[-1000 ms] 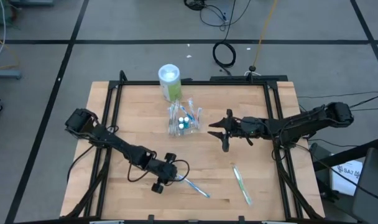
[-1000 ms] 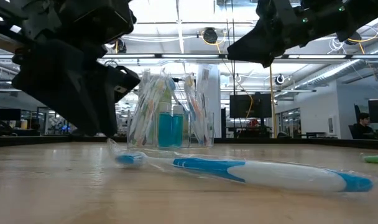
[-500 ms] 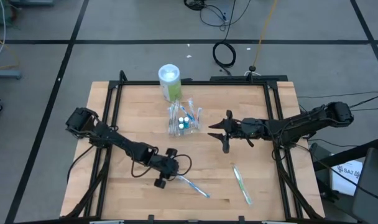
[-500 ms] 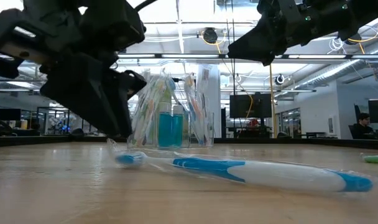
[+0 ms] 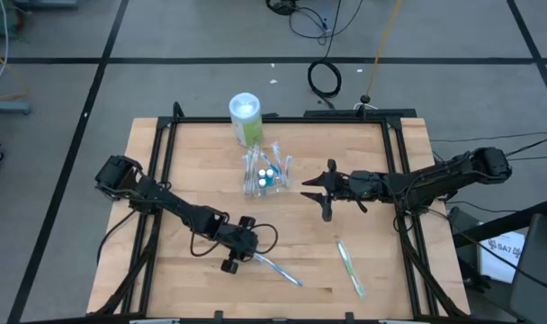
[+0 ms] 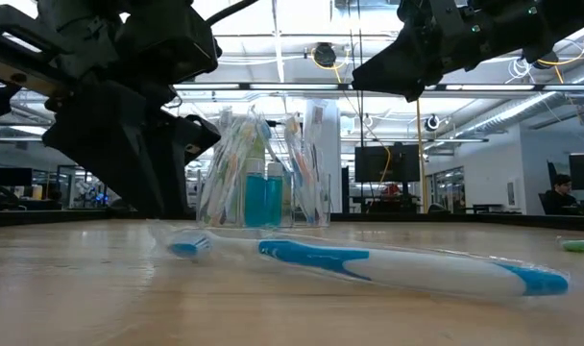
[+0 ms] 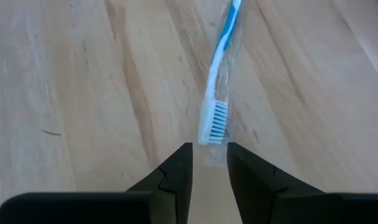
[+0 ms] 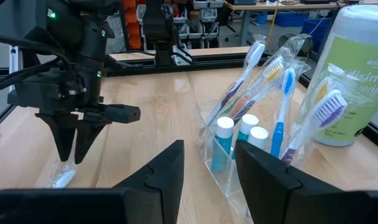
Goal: Pick & Place toothbrushing station
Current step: Put the blue toothbrush into the left side of the transparent organizer
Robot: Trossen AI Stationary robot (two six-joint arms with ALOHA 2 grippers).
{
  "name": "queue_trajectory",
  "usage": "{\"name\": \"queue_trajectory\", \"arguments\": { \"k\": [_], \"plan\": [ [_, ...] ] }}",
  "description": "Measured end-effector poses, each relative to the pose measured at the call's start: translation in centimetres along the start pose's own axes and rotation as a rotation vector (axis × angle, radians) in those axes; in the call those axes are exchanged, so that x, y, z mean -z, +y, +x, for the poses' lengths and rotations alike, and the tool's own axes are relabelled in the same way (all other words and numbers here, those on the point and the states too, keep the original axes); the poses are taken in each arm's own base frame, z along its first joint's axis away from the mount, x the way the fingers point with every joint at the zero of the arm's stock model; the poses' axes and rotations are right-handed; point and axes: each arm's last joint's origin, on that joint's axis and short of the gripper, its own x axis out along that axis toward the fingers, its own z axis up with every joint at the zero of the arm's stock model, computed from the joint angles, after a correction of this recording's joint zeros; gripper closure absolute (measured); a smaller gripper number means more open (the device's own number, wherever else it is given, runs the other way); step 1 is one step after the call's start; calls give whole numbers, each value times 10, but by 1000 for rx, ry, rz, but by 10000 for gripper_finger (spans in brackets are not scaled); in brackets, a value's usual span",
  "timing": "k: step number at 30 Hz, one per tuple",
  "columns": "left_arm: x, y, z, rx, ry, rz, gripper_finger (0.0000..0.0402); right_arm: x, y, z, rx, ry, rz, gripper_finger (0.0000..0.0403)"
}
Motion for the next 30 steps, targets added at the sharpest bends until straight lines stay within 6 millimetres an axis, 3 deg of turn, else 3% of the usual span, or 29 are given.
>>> {"name": "queue_trajectory", "arguments": {
  "k": [17, 25, 30],
  "plan": [
    [-5, 16, -1, 31, -44, -1, 293, 0, 0, 0, 0, 0, -4, 268],
    [-5, 19, -2, 47, -45, -32, 223, 0, 0, 0, 0, 0, -15, 268],
    [0, 8, -1, 60, 6, -15, 199, 0, 0, 0, 0, 0, -15, 268]
  ]
}}
